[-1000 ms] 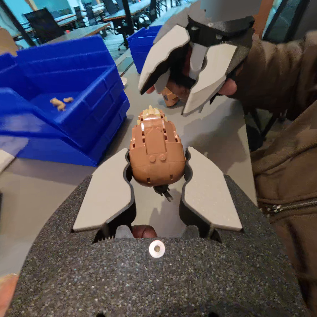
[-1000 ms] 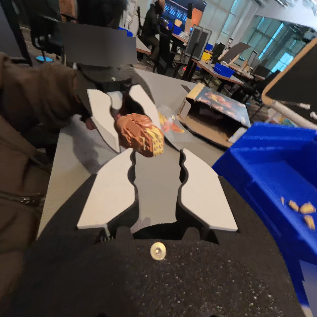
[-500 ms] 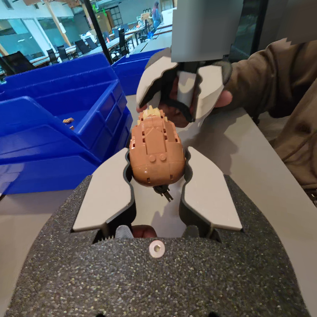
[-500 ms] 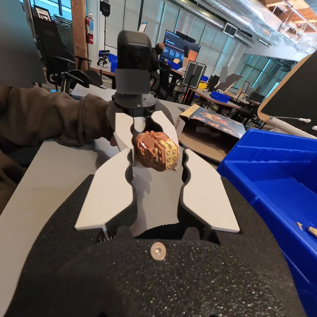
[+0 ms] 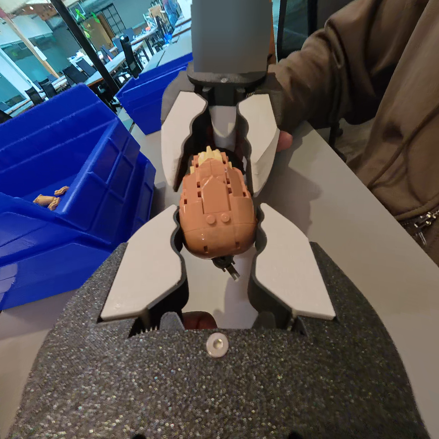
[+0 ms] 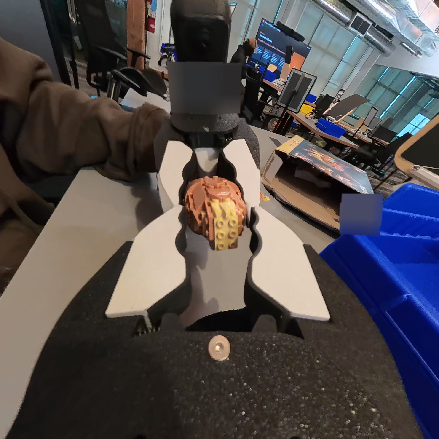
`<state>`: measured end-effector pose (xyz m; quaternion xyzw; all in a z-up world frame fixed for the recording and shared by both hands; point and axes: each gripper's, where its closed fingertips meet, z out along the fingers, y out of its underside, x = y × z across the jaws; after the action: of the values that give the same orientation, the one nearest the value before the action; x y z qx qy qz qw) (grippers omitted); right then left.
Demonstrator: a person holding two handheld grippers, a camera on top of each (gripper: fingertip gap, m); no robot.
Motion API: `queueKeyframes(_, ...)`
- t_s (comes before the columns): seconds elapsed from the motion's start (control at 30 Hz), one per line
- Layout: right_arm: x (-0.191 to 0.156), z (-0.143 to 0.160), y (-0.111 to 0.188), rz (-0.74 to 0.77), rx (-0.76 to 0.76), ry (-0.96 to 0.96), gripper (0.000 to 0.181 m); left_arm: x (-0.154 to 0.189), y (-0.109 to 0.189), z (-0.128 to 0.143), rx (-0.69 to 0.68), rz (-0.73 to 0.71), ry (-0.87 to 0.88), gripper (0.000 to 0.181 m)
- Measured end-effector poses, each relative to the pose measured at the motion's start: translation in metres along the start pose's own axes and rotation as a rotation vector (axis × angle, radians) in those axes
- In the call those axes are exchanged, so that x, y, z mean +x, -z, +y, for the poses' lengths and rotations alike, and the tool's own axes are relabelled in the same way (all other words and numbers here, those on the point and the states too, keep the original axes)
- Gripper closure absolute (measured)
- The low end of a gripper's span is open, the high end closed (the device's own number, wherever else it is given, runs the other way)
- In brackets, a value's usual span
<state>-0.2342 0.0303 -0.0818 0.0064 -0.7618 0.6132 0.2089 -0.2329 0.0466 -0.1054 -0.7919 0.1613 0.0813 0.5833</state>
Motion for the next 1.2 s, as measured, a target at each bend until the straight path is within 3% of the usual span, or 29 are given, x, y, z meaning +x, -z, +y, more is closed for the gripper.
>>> queueKeyframes(0.8,-0.005,0.013,-0.001,0.089,-0.15,0.293,0.132,-0.001,-0.007,0.014,-0.128,-0.087,-0.164,0.121)
queueKeyframes(1.2,0.001,0.022,-0.001,0.156,-0.235,0.402,0.133,-0.017,-0.01,0.027,-0.272,-0.245,-0.328,0.12)
